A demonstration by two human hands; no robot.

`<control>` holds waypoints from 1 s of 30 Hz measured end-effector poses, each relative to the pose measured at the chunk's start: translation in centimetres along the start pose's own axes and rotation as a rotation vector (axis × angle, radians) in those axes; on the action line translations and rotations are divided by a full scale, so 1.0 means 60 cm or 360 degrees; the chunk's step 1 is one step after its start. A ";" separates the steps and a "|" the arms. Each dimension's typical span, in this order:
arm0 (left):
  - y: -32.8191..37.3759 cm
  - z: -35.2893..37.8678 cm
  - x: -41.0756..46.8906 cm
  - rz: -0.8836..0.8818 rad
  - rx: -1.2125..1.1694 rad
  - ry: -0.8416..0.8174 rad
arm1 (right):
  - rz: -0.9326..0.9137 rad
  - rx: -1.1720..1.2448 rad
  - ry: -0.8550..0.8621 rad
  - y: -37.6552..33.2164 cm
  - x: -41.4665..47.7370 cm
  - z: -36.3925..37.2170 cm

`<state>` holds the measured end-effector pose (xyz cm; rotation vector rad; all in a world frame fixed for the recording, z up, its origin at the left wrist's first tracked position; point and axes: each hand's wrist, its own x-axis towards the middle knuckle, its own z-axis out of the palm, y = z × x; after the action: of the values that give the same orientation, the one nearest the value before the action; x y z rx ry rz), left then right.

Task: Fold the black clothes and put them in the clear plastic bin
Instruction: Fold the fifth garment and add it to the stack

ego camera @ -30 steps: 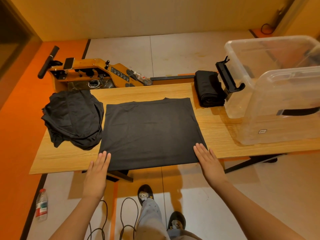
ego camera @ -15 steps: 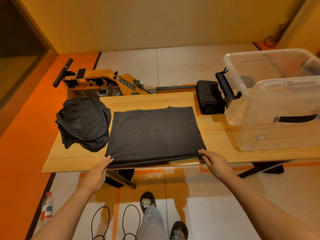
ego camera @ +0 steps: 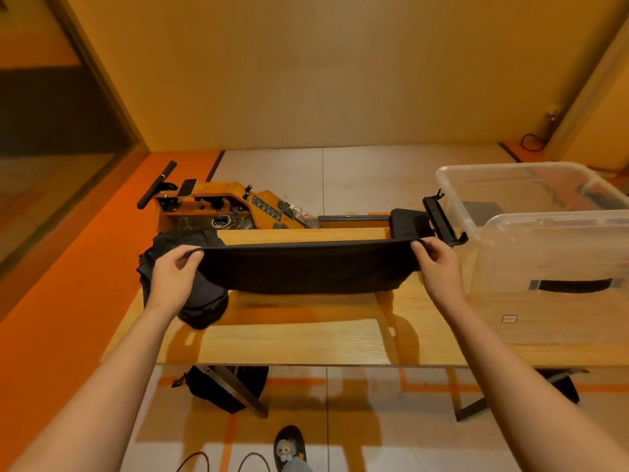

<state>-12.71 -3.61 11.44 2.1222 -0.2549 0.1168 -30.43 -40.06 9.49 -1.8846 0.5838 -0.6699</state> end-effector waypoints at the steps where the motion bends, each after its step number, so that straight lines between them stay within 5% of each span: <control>1: 0.017 -0.006 0.006 -0.0003 -0.0062 0.0040 | -0.0019 0.0022 0.0017 -0.017 0.010 -0.005; 16: 0.132 -0.075 0.033 0.0008 -0.0441 0.0228 | -0.0176 0.0298 0.0047 -0.151 0.038 -0.058; 30: 0.079 -0.106 0.031 -0.0093 -0.0466 0.0216 | -0.0112 0.0288 -0.0173 -0.145 0.000 -0.035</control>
<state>-11.84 -0.96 19.10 1.8202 -0.1209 0.1777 -31.03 -38.19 18.24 -1.7662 0.3759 -0.6396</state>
